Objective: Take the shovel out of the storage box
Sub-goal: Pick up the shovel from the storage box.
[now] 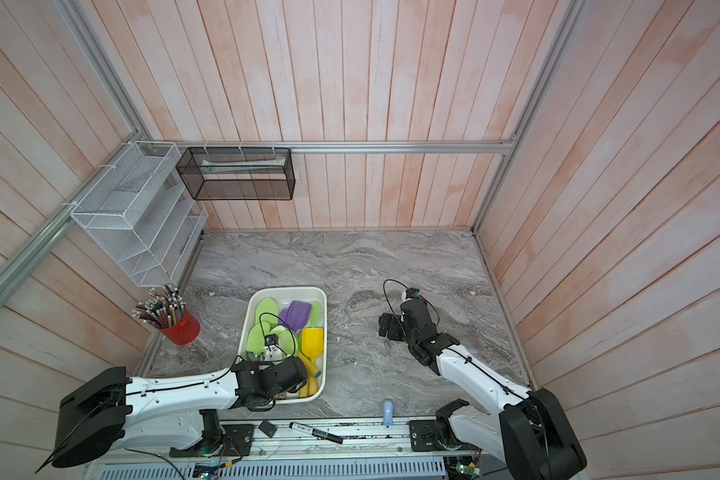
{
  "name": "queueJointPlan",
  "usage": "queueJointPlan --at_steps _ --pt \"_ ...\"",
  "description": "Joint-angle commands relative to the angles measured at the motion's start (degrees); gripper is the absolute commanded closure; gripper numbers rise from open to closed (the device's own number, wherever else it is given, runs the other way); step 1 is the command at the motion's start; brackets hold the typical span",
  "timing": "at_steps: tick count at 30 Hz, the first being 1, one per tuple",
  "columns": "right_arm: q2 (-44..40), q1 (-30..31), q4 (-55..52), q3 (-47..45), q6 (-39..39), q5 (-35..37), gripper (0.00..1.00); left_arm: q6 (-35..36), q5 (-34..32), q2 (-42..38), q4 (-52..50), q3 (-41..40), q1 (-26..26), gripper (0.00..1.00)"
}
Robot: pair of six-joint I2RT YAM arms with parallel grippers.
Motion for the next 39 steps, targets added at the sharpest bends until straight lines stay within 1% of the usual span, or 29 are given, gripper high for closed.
queueJointPlan --at_steps 1,6,9,12,15,16,18,20,23,26,29,32,34,37,39 --pt "-0.39 0.35 0.37 -0.72 0.61 -0.37 0.07 1.75 -1.05 -1.04 1.32 -0.89 0.44 0.74" --pt "-0.42 0.37 0.32 -0.54 0.59 -0.33 0.07 4.71 0.05 -2.24 2.86 -0.23 0.53 0.85" --pt "-0.82 0.45 0.2 -0.26 0.51 -0.24 0.07 6.0 0.7 -3.94 2.65 0.88 0.57 0.87" --pt "-1.51 0.46 0.28 -0.03 0.41 -0.27 0.07 7.23 1.21 -6.05 0.93 3.1 0.98 0.88" --pt "-2.25 0.59 0.38 0.42 0.33 -0.31 0.07 9.83 2.95 -8.25 0.54 5.18 3.08 0.87" --pt "-2.59 0.54 0.5 0.63 0.24 -0.68 0.07 11.09 4.32 -9.24 1.02 5.82 4.49 0.88" --pt "-3.32 0.55 0.93 0.98 0.0 -1.63 0.07 14.49 8.71 -11.24 3.65 6.1 8.35 0.88" --pt "-4.35 0.55 1.77 1.4 -0.32 -3.56 0.07 18.03 15.48 -13.14 7.99 5.86 15.29 0.87" --pt "-6.02 0.55 4.11 2.05 -0.28 -8.71 0.07 22.38 26.9 -14.31 15.12 5.73 23.94 0.88" --pt "-7.64 0.55 8.3 2.43 1.36 -15.76 0.07 25.2 39.64 -12.09 22.05 6.67 33.28 0.88" --pt "-8.63 0.55 13.73 2.42 4.91 -22.86 0.07 26.08 50.3 -8.95 29.16 7.78 38.75 0.88" --pt "-6.82 0.59 22.01 2.07 10.75 -31.83 0.07 24.77 59.52 -5.42 37.79 8.11 42.16 0.88" --pt "-4.97 0.82 28.13 1.42 14.6 -36.07 0.08 23.09 63.88 -3.58 43.16 7.88 43.59 0.87" --pt "-1.56 1.77 36.51 0.57 19.28 -40.0 0.09 19.42 68.84 -1.65 51.82 6.52 45.32 0.88" --pt "0.38 3.14 38.96 1.19 20.04 -40.83 0.09 17.53 70.55 -0.54 55.8 6.22 45.75 0.88"
